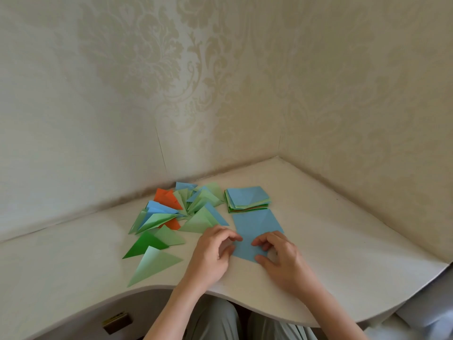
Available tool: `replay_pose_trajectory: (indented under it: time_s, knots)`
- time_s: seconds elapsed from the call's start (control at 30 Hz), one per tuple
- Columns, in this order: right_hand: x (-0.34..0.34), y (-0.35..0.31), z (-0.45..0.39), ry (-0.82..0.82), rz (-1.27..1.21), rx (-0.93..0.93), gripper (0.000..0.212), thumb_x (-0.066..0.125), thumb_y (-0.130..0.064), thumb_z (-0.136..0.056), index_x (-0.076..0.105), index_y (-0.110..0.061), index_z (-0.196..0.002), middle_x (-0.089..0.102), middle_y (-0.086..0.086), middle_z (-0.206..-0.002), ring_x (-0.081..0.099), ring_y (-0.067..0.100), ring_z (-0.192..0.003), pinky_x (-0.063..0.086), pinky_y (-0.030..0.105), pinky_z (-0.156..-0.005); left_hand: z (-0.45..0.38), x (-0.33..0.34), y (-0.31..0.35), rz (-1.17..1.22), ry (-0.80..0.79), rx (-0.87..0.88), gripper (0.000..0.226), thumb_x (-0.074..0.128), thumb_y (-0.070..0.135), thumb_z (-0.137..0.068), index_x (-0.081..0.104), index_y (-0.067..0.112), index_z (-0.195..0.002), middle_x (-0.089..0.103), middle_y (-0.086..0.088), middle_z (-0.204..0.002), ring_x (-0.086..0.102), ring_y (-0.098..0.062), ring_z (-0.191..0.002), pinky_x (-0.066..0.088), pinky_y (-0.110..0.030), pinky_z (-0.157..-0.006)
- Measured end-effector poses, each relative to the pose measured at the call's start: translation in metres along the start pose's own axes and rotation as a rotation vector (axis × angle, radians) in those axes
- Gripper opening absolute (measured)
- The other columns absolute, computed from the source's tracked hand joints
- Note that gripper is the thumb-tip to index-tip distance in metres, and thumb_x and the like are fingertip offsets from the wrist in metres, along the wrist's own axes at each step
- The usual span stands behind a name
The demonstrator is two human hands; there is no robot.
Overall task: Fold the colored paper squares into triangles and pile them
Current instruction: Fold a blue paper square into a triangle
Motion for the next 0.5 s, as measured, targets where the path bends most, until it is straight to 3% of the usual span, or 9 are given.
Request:
replay_pose_trajectory:
  time_s: [0.17, 0.33, 0.43, 0.5]
  knots:
    - [0.001, -0.001, 0.003, 0.006, 0.064, -0.01, 0.025, 0.071, -0.007, -0.078, 0.064, -0.025, -0.094, 0.055, -0.011, -0.094, 0.054, 0.001, -0.091, 0.038, 0.006, -0.079, 0.006, -0.007, 0.015, -0.123, 0.1, 0.066, 0.025, 0.059, -0.003, -0.085, 0.066, 0.021, -0.089, 0.055, 0.013, -0.093, 0.051, -0.005, -0.095, 0.036, -0.009, -0.082]
    - [0.005, -0.004, 0.003, 0.061, 0.153, -0.03, 0.016, 0.061, -0.017, -0.082, 0.066, -0.021, -0.096, 0.057, -0.012, -0.094, 0.059, 0.006, -0.085, 0.047, 0.025, -0.08, 0.024, 0.003, 0.041, -0.184, 0.056, 0.135, 0.026, 0.049, 0.001, -0.085, 0.062, 0.019, -0.097, 0.051, 0.014, -0.098, 0.047, -0.005, -0.095, 0.039, -0.013, -0.081]
    - [-0.004, -0.007, -0.001, 0.074, 0.103, 0.04, 0.027, 0.054, 0.001, -0.084, 0.066, -0.019, -0.097, 0.062, -0.01, -0.092, 0.057, 0.001, -0.081, 0.04, 0.009, -0.074, 0.027, 0.009, 0.039, -0.239, 0.023, 0.155, 0.021, 0.049, 0.014, -0.089, 0.064, 0.018, -0.102, 0.054, 0.011, -0.1, 0.047, -0.008, -0.096, 0.044, -0.023, -0.082]
    - [-0.018, -0.002, -0.003, 0.167, 0.116, 0.05, 0.04, 0.054, 0.01, -0.071, 0.067, -0.016, -0.098, 0.061, -0.007, -0.094, 0.056, 0.006, -0.082, 0.037, 0.006, -0.073, 0.027, 0.009, 0.038, -0.27, 0.016, 0.188, 0.02, 0.049, 0.025, -0.089, 0.066, 0.02, -0.1, 0.055, 0.011, -0.1, 0.049, -0.009, -0.094, 0.047, -0.027, -0.079]
Point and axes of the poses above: each hand's wrist, its own z-axis away from the middle knuckle, its own x-axis out of the palm, y = z × x, the point moved 5 cm from there along -z, towards the middle knuckle
